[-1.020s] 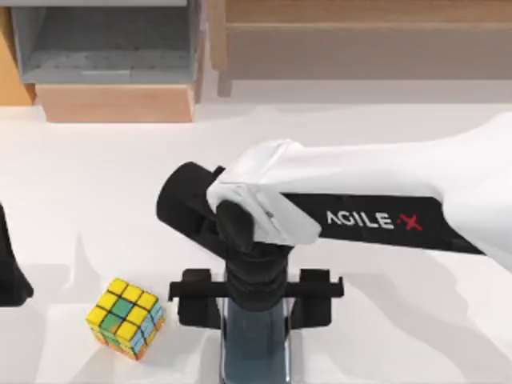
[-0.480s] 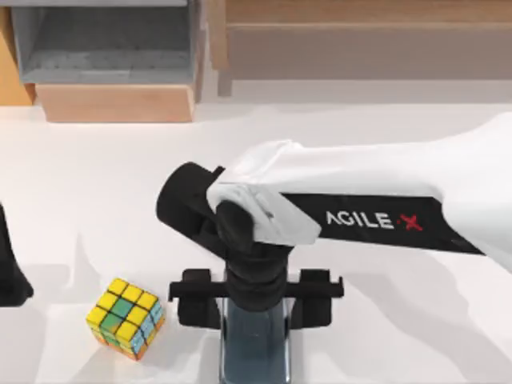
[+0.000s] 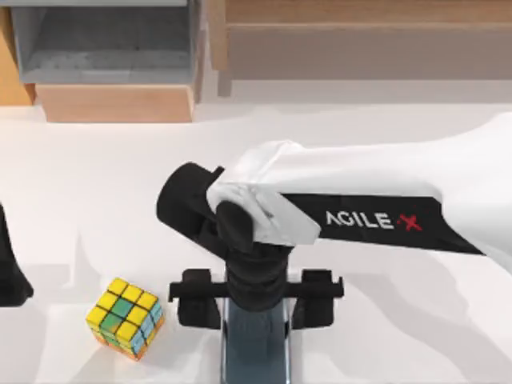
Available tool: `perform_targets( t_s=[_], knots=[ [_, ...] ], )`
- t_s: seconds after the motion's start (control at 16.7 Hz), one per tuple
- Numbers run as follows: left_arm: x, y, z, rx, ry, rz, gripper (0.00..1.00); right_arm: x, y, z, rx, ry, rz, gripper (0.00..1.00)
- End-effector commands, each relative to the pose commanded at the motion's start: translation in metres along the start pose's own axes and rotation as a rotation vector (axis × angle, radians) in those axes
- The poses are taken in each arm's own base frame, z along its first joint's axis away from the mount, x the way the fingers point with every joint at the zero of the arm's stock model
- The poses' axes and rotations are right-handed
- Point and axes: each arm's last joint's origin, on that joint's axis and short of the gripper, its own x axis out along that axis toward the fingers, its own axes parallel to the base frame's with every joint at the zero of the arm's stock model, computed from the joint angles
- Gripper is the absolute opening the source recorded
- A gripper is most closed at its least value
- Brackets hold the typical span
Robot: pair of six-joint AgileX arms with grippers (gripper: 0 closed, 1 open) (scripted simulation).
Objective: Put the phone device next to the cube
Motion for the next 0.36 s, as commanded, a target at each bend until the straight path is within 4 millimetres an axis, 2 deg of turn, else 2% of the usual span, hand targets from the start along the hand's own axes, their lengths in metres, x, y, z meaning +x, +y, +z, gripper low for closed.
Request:
perform_targets(
  t_s=[0.36],
  knots=[
    [0.0000, 0.0000, 0.0000, 0.000, 0.000, 0.000, 1.00, 0.0000, 0.0000, 0.0000, 0.000, 0.000, 0.000, 1.00]
  ],
)
